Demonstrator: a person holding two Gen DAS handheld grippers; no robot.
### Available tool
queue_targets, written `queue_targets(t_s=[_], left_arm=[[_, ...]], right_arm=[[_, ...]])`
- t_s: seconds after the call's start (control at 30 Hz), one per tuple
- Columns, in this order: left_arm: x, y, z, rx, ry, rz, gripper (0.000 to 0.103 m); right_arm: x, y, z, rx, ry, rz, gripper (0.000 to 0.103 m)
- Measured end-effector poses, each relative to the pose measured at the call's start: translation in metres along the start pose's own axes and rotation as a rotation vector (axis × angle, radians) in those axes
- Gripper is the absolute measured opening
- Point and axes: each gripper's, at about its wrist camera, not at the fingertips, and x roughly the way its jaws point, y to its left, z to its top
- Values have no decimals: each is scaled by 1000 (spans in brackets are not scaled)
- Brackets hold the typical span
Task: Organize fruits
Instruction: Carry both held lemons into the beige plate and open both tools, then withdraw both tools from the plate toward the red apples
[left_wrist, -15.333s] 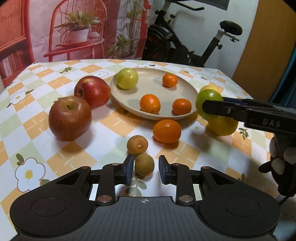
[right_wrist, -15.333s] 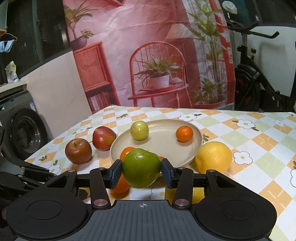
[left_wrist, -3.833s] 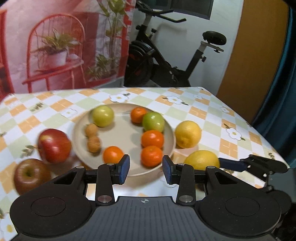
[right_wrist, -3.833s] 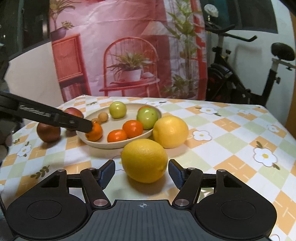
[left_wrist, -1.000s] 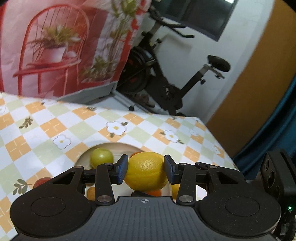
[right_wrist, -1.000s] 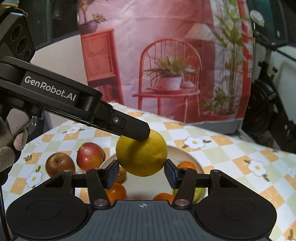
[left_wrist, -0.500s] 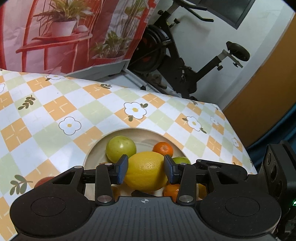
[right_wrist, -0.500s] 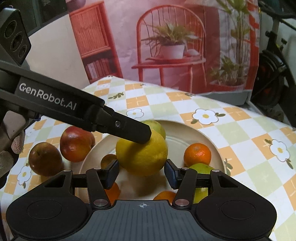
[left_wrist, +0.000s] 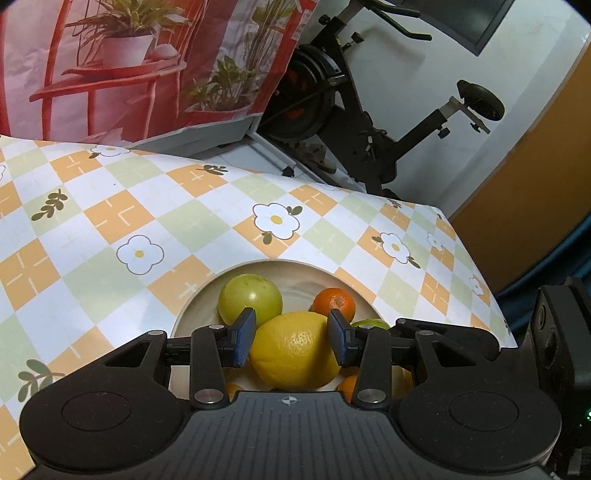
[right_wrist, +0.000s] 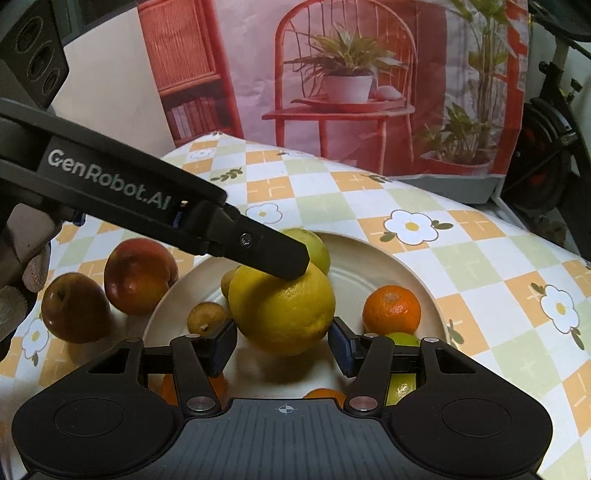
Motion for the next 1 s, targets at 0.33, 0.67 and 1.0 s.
queue_targets(t_s=[0.33,0.67,1.0], left_arm=[[-4,-1,-3,18,-8,57,45],[-27,-7,-7,36,-61,91,44],[-84,-15,-20,47,-193,157,44]], right_arm=[[-12,1,-1,4,-9,-25,56],[-63,-1,-20,62,-122,-91,56],[-104,-11,-47,198,-234,-122,56]])
